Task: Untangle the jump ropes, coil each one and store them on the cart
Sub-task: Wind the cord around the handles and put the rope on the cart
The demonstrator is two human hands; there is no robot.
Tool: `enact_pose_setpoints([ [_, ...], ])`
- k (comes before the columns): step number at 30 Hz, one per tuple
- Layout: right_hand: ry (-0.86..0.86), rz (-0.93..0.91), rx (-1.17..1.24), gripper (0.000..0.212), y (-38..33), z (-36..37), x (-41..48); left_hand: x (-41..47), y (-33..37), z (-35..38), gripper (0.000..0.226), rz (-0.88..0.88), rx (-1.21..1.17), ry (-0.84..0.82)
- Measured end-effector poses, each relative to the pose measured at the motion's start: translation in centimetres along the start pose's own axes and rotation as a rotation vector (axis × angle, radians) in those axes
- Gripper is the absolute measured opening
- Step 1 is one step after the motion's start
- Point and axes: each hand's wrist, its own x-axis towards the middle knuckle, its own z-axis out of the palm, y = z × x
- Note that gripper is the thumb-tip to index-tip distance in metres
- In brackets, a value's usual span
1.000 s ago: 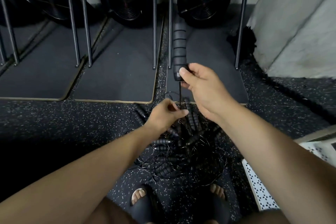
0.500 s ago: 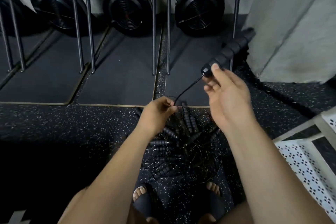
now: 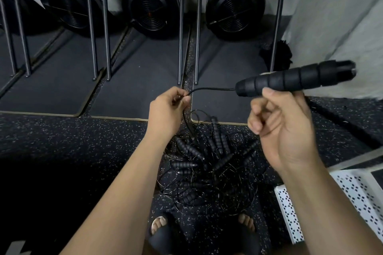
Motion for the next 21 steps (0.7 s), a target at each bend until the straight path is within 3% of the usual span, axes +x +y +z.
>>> enact_pose_setpoints([
  [7, -0.331, 0.348, 0.107, 0.086, -1.3, -1.6, 0.4, 0.6, -1.0, -0.7, 0.015, -0.068, -0.067, 0.077],
  [11, -0.512, 0.455, 0.256, 0.103, -1.2, -2.0, 0.6, 0.7, -1.2, -0.8, 0.015, -0.103, -0.123, 0.111],
  [17, -0.605, 0.552, 0.293, 0.095, -0.7, -1.6, 0.7, 0.8, -1.5, -1.3, 0.014, -0.133, -0.16, 0.139],
  [21, -0.513, 0.539, 0.101, 0.039, 0.4, -0.7, 0.5, 0.7, -1.0, -1.0, 0.013, -0.131, -0.173, 0.129],
])
